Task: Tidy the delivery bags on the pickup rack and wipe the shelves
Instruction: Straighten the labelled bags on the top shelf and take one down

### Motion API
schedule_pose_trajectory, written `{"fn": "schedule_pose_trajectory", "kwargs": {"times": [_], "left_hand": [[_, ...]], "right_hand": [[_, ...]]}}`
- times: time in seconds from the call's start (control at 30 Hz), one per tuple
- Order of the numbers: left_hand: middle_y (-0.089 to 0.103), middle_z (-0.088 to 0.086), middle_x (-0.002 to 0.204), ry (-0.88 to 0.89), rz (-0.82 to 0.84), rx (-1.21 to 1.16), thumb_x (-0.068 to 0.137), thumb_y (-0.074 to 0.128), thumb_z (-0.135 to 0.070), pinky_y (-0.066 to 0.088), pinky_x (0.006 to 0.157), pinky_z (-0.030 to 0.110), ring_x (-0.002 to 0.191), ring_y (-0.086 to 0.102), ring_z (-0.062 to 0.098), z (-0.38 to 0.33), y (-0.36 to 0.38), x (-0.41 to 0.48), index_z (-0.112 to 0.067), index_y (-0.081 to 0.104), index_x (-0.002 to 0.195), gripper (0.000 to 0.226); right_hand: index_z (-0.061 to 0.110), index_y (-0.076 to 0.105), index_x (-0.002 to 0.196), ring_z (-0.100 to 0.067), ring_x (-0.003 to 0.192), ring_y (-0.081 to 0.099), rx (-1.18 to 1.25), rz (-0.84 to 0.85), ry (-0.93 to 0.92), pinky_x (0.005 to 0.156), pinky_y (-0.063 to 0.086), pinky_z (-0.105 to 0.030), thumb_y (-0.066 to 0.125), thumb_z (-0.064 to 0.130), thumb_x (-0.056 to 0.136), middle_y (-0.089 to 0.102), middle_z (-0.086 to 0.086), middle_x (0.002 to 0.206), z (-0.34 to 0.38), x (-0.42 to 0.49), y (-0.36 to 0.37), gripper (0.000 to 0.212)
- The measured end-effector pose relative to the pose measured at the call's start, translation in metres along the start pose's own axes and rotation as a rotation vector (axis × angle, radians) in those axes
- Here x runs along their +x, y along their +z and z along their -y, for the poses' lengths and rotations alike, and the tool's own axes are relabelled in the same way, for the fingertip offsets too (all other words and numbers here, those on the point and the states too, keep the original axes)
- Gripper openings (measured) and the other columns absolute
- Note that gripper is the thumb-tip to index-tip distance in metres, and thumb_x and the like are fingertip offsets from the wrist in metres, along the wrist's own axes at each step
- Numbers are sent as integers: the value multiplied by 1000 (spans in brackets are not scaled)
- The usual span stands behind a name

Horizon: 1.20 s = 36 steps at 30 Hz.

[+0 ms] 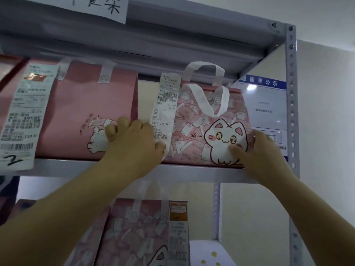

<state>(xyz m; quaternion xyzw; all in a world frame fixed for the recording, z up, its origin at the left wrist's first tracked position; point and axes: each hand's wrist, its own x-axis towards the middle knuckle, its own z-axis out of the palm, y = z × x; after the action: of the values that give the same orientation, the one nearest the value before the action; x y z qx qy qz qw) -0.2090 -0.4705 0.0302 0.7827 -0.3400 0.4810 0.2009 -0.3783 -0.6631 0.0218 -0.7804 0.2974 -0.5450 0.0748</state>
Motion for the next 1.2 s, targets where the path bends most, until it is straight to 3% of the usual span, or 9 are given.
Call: {"fn": "schedule_pose_trajectory", "kwargs": {"times": [0.13,0.27,0.37,0.57,0.77,0.9,1.03,1.13,1.2], "left_hand": [[43,-3,77,-8,13,-37,94,36,-29,16,71,34,87,27,19,-2,-2,1,-17,48,87,19],[45,-4,72,-9,16,-178,91,38,-12,22,75,35,92,38,20,-3,-4,-1,-22,51,79,21],[41,-9,71,-11,1,-268,90,38,-9,16,72,33,92,34,17,-3,-5,-4,-22,60,92,26],[56,-9,83,11,4,-287,91,35,-12,12,69,32,94,33,15,3,-3,-3,-25,62,106,34],[63,-8,102,67,-107,-321,91,52,-30,29,89,39,100,42,20,10,-11,-11,-24,58,118,29],[60,-13,90,146,-193,-423,85,53,-41,39,75,30,86,45,12,18,-21,-30,-23,62,108,31],[63,-12,87,167,-168,-456,81,50,-46,49,68,29,79,56,9,30,-36,-53,-23,64,101,33],[61,-16,84,173,-117,-436,80,45,-50,43,63,16,76,56,2,49,-46,-70,-25,63,95,34],[61,-16,84,142,-84,-422,79,42,-53,42,61,15,77,56,2,66,-51,-82,-27,63,95,37]], "right_hand": [[12,49,121,-29,101,56,23,-22,-5,86,51,-49,59,43,80,58,-9,114,-8,6,2,52],[9,51,121,-31,100,59,23,-36,-2,85,52,-49,58,36,85,60,-12,114,-15,11,2,45],[9,53,121,-32,98,59,6,-41,-9,83,52,-48,56,34,87,60,-14,114,-18,12,3,42],[10,53,120,-33,97,59,-3,-48,-2,83,52,-48,55,35,87,60,-15,114,-15,11,2,41],[8,52,125,-33,111,53,29,-243,-124,90,47,-50,64,30,85,53,-14,126,-4,-4,-9,47],[4,59,112,-23,91,56,135,-368,-299,75,50,-39,65,25,84,60,-14,111,12,-17,-8,36],[10,61,101,-15,81,57,280,-289,-416,67,49,-28,63,30,86,60,1,93,40,-39,5,24],[17,63,94,-9,77,59,367,-186,-453,65,49,-23,58,37,84,60,8,86,66,-59,17,23],[19,64,90,-5,74,59,422,-110,-472,63,47,-18,58,38,83,61,9,82,84,-74,27,21]]}}
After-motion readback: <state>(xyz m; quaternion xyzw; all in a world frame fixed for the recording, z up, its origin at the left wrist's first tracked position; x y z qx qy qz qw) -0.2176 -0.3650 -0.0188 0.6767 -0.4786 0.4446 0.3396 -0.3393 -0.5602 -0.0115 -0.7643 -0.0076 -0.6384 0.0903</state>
